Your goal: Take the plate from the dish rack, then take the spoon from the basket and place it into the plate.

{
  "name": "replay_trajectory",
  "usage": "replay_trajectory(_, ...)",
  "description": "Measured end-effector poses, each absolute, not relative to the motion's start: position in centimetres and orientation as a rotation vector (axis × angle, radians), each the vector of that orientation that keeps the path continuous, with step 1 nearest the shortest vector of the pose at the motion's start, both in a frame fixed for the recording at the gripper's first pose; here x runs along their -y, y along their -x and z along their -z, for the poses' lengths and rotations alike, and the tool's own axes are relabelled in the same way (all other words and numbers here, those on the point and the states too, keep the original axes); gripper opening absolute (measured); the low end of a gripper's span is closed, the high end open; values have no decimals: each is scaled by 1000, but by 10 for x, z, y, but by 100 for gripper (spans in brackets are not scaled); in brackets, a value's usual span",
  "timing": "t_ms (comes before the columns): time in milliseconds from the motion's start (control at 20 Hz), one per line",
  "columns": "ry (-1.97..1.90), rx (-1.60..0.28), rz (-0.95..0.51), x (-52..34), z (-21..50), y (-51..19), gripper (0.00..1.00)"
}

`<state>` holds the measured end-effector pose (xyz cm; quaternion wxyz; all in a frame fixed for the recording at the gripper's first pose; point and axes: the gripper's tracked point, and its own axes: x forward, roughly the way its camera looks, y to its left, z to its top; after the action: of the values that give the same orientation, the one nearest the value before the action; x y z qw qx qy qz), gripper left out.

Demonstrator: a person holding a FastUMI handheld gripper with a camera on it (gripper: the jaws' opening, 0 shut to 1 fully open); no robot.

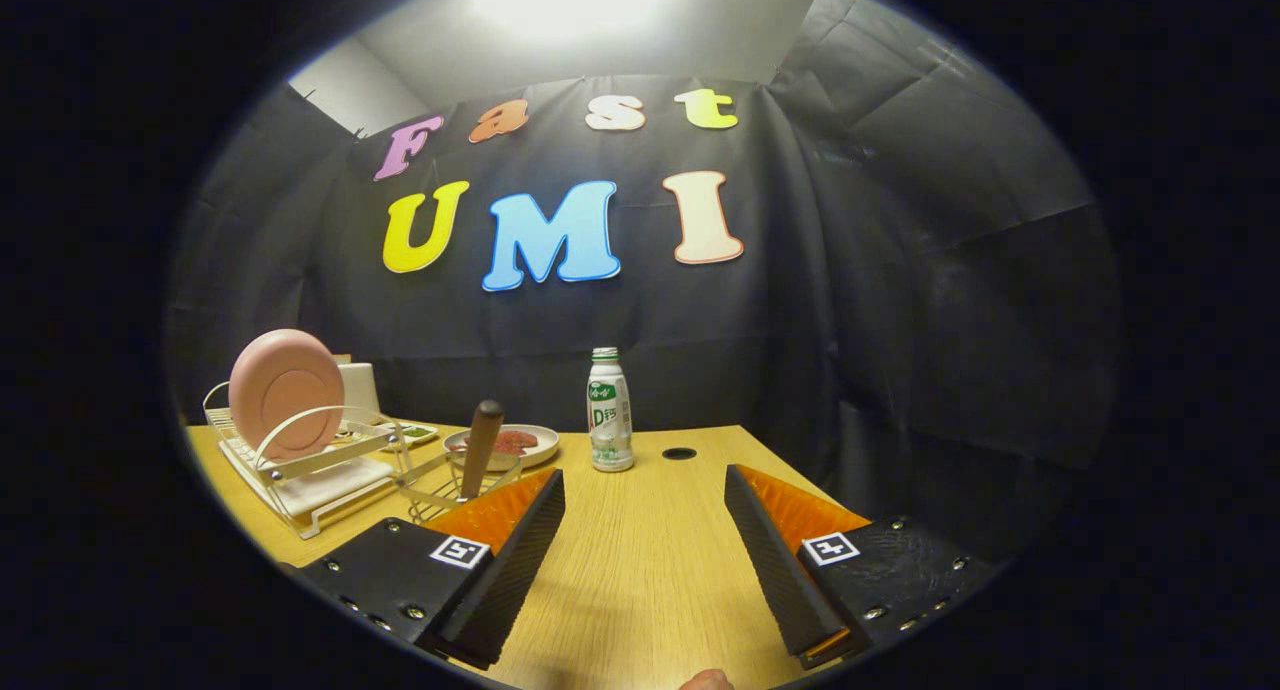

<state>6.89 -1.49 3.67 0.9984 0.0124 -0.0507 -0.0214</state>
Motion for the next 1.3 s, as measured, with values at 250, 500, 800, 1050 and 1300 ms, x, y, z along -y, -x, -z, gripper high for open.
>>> replay_trajectory(250, 23, 149, 121, 51, -76, -70, 98)
replay_trajectory(500, 62, 145, 193, 74, -103, -20, 98)
replay_trajectory(800, 48, 118, 263, 61, -129, 36, 98)
replay_trajectory(1050, 51, 98, 236, 13, -149, 60, 98)
replay_trajectory(1300, 36, 99, 183, -51, -175, 66, 98)
